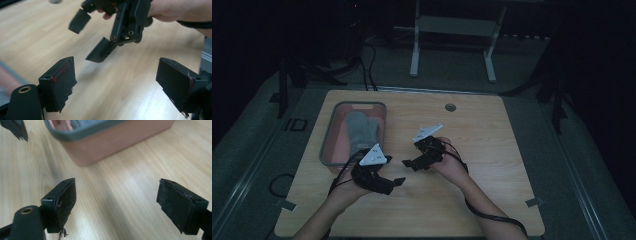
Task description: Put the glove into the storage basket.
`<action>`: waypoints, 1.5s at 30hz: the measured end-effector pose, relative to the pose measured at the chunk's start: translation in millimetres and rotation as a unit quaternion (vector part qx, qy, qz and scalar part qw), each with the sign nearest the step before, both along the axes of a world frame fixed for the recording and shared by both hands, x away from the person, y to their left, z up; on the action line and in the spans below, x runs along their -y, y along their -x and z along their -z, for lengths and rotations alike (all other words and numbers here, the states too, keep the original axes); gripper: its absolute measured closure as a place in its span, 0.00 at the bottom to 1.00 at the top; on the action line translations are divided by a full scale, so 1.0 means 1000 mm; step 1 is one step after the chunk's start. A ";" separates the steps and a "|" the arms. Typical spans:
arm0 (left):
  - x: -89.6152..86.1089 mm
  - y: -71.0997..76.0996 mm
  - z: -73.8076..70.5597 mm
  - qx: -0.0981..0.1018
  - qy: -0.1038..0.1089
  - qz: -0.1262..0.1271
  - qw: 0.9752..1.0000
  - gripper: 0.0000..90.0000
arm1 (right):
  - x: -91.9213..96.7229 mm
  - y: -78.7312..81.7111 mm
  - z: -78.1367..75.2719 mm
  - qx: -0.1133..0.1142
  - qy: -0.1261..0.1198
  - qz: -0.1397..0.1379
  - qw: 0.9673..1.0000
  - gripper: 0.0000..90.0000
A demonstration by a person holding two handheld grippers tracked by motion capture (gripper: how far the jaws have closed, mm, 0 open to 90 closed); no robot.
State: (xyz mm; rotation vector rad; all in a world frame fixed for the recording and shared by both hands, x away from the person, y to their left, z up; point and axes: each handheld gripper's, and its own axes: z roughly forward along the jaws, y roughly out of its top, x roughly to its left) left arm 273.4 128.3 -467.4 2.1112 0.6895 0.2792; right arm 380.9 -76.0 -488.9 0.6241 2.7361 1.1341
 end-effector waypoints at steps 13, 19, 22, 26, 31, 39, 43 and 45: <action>0.029 0.000 0.046 -0.034 0.004 0.051 0.998 0.18 | 0.029 0.011 0.032 -0.002 0.015 -0.018 1.000 0.16; 0.036 0.001 0.057 -0.034 0.007 0.068 0.997 0.18 | 0.039 0.018 0.044 0.006 0.009 -0.034 0.999 0.16; 0.039 0.002 0.064 -0.032 0.007 0.086 0.996 0.18 | 0.044 0.021 0.051 0.001 0.014 -0.043 0.999 0.16; 0.039 0.003 0.069 -0.037 0.012 0.084 0.996 0.18 | 0.050 0.023 0.058 0.004 0.024 -0.045 0.999 0.16; 0.038 0.005 0.076 -0.036 0.019 0.084 0.996 0.18 | 0.062 0.027 0.063 0.018 0.010 -0.044 0.999 0.16; 0.039 0.005 0.082 -0.037 0.026 0.089 0.995 0.18 | 0.073 0.029 0.070 0.034 0.004 -0.041 0.999 0.16; 0.038 0.005 0.083 -0.037 0.034 0.088 0.995 0.18 | 0.073 0.029 0.072 0.037 0.003 -0.038 0.999 0.16; 0.037 0.005 0.083 -0.042 0.036 0.087 0.995 0.18 | 0.073 0.029 0.072 0.037 0.004 -0.039 0.999 0.16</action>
